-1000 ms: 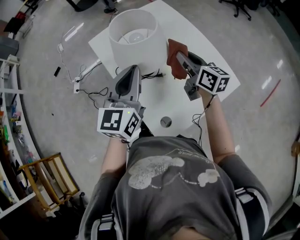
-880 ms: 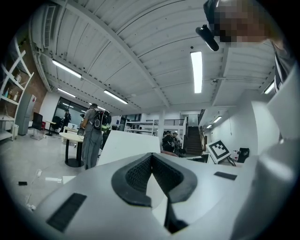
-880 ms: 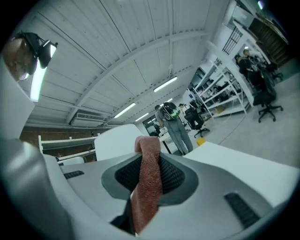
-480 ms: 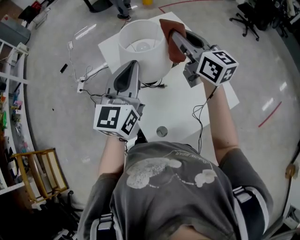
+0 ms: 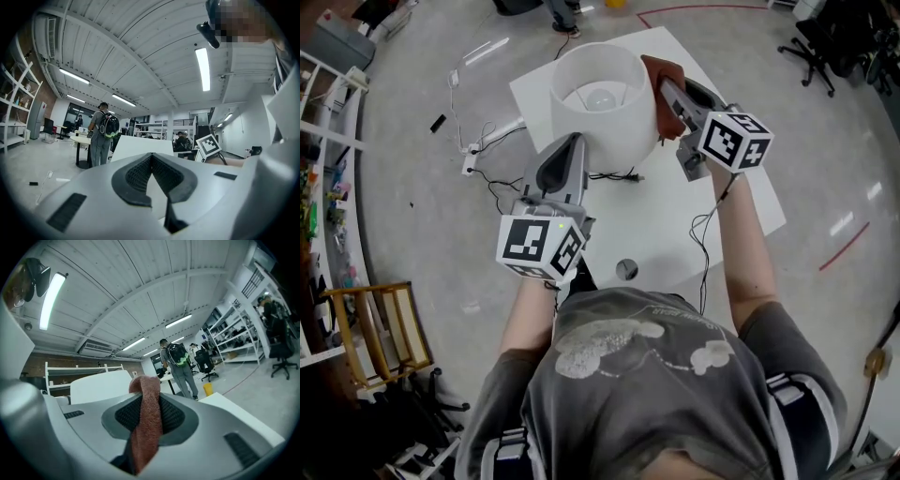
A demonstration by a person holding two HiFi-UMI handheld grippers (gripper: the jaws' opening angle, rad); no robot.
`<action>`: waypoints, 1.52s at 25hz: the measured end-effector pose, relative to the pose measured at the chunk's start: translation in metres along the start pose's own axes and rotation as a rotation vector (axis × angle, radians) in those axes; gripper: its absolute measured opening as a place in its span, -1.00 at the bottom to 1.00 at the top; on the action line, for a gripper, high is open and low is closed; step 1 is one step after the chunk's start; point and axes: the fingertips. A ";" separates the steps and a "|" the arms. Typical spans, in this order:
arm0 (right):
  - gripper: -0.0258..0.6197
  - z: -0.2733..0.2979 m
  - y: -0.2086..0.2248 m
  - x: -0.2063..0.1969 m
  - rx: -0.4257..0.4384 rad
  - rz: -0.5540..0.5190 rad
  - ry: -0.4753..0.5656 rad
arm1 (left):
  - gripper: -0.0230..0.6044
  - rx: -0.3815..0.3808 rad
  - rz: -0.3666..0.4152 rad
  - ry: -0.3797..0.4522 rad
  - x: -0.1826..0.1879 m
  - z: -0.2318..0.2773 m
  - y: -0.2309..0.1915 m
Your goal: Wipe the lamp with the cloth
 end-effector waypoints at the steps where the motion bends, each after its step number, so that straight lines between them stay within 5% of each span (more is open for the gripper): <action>1: -0.65 0.001 0.006 -0.005 -0.004 0.014 -0.006 | -0.90 0.005 -0.005 -0.010 -0.004 0.001 -0.001; 10: -0.65 0.003 0.045 -0.053 -0.054 0.116 -0.072 | -0.90 0.037 -0.052 -0.097 -0.040 0.005 -0.006; 21: -0.65 -0.033 0.035 -0.118 -0.083 0.165 -0.136 | -0.90 -0.005 -0.072 -0.166 -0.074 -0.006 0.018; 38: -0.65 -0.085 -0.039 -0.085 0.060 0.081 -0.012 | -0.90 0.010 -0.066 -0.111 -0.068 -0.035 0.042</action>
Point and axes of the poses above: the fingertips, and each gripper's own axes: z forward along the fingers, y to its right, x out of its top, and after that the axes turned 6 degrees about -y, right-handed
